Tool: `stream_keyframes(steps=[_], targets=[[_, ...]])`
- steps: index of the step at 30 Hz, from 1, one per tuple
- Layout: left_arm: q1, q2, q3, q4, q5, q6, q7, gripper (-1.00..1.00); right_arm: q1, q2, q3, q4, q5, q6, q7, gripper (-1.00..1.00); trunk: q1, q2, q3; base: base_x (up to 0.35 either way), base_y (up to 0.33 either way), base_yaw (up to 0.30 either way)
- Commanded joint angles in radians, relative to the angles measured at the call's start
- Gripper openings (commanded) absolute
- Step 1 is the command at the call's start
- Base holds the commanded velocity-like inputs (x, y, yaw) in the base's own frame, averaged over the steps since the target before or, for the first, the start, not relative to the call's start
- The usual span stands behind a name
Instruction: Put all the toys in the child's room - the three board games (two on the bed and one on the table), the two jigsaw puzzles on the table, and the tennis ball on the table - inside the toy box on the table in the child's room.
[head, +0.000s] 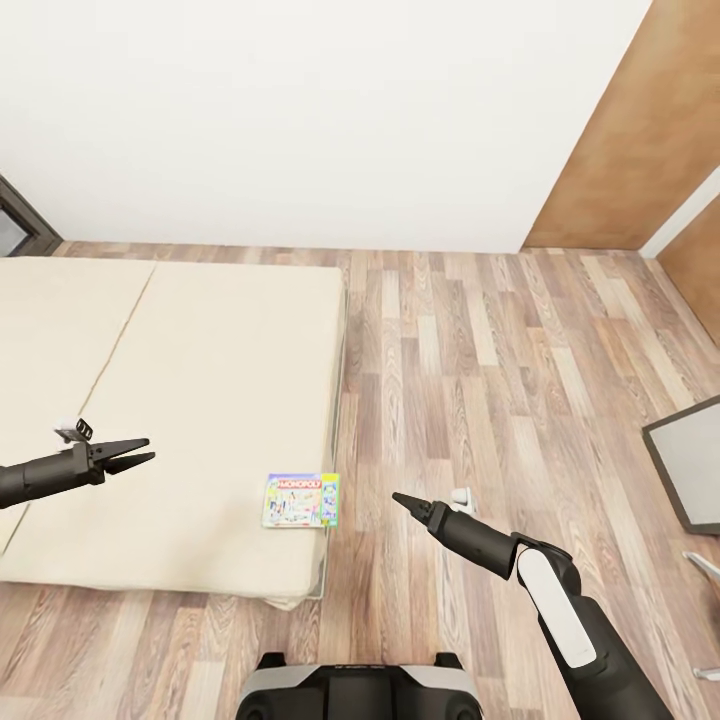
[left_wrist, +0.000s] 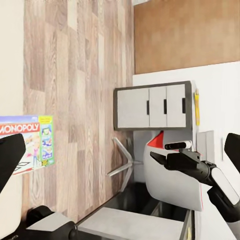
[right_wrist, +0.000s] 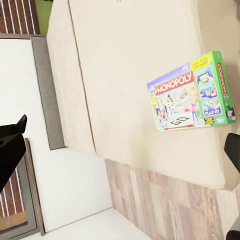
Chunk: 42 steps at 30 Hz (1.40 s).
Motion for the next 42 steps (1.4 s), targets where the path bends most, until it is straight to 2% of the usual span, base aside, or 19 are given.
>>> stream_keyframes(steps=[1,42], targets=[[-0.001,0.000,0.000,0.000,-0.001,0.011,-0.004,1.00,0.000,-0.001,0.001,0.000,-0.001,0.003,0.001,1.00,0.001,-0.001,0.001,0.000,0.000,0.000],[-0.001,-0.013,0.000,0.000,-0.001,0.009,-0.004,1.00,0.000,-0.001,0.000,-0.012,-0.001,0.004,0.002,1.00,0.001,-0.001,0.069,0.000,0.000,0.000]])
